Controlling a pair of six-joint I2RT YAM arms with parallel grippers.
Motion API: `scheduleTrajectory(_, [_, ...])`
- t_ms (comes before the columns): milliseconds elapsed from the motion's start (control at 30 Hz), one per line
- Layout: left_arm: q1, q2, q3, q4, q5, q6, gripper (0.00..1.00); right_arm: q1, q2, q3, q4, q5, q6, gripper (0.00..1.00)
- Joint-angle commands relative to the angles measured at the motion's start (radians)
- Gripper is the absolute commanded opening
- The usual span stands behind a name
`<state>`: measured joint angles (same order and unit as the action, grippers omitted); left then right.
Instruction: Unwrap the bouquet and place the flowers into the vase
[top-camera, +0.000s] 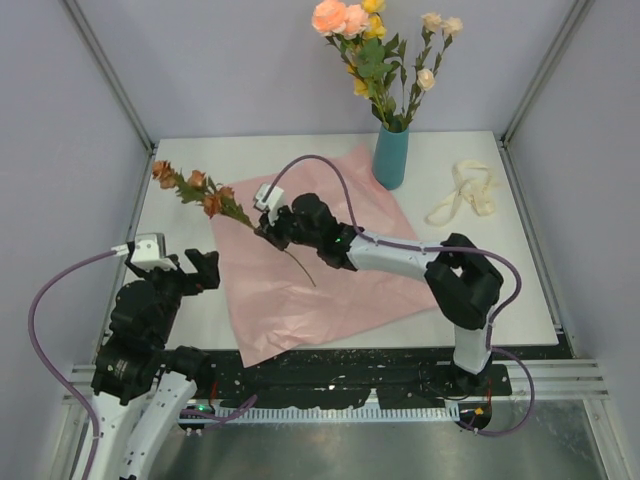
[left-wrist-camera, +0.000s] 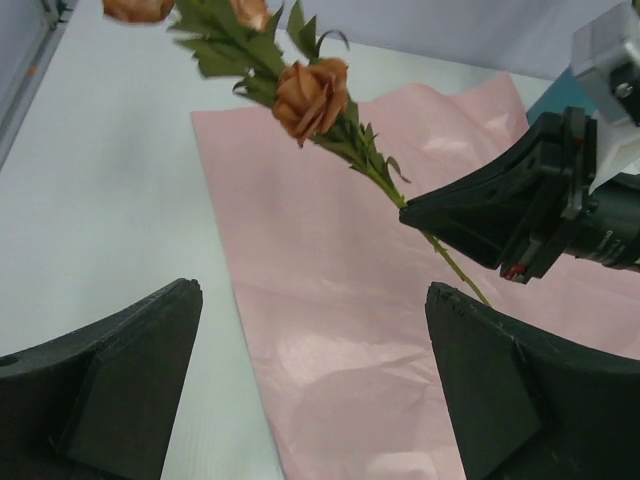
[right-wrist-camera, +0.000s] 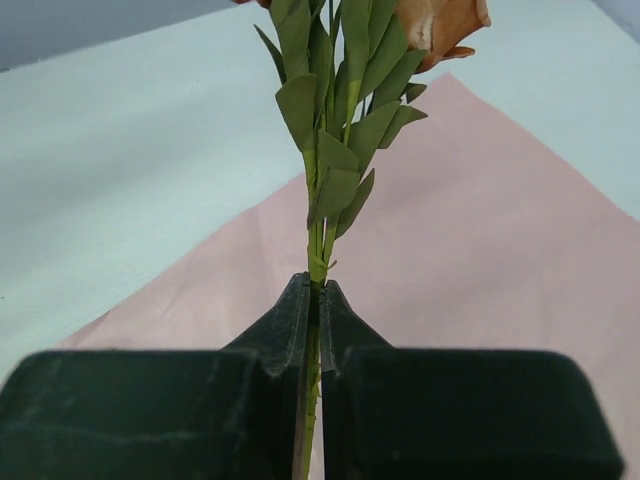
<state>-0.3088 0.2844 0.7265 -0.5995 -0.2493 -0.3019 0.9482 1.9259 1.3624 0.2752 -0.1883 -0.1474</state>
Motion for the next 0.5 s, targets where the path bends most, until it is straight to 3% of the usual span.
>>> scheduleTrajectory(0, [-0.003,0.028,-0.001,0.072,0.116,-0.084,0.98,-0.02,-0.154,-0.161,0.286,-0.013,0.114,0.05])
scheduleTrajectory(167, [-0.003,0.079,0.01,0.096,0.283,-0.114,0.98,-0.055,-0.307,-0.324,0.453,0.044,0.114,0.05])
scheduleTrajectory(333, [-0.003,0.099,0.01,0.087,0.326,-0.059,0.98,-0.143,-0.441,-0.466,0.689,0.02,0.057,0.05])
scheduleTrajectory(467, [-0.003,0.125,0.025,0.08,0.376,-0.037,0.99,-0.248,-0.482,-0.476,0.765,-0.031,0.046,0.05])
